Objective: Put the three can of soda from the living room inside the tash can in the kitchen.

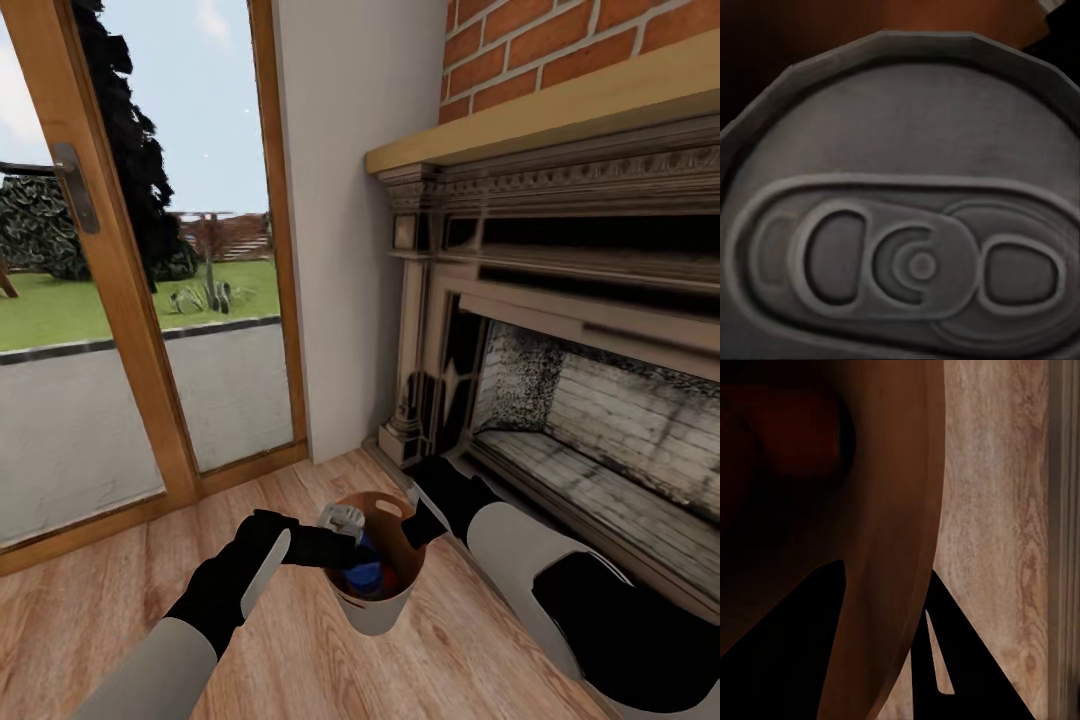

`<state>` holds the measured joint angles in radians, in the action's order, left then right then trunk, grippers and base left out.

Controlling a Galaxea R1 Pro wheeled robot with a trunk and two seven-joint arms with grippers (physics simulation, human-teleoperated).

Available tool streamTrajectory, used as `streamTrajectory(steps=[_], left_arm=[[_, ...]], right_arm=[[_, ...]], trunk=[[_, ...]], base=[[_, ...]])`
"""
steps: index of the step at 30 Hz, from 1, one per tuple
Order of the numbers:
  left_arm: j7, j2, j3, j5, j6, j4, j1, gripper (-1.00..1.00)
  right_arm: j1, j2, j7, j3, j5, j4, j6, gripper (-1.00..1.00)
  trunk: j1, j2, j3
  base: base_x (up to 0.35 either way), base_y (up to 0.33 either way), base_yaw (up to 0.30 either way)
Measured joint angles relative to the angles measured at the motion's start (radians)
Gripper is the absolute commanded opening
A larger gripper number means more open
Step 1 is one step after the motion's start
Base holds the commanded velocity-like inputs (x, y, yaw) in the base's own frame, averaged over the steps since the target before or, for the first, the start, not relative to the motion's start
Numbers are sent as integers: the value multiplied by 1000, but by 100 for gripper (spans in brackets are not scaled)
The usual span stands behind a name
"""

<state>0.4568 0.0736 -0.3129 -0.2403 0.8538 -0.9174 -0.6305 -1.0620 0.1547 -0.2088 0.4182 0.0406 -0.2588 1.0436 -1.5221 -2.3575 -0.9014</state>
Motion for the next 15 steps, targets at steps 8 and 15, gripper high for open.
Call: streamTrajectory(steps=[8, 15], left_arm=[[1, 0, 0, -5, 2, -4, 0, 100], [2, 0, 0, -6, 5, -15, 0, 100]], right_arm=[[4, 0, 0, -1, 0, -1, 0, -100], [4, 0, 0, 0, 0, 0, 0, -100]], trunk=[[0, 0, 0], [0, 0, 0]], base=[[0, 0, 0], [0, 0, 0]])
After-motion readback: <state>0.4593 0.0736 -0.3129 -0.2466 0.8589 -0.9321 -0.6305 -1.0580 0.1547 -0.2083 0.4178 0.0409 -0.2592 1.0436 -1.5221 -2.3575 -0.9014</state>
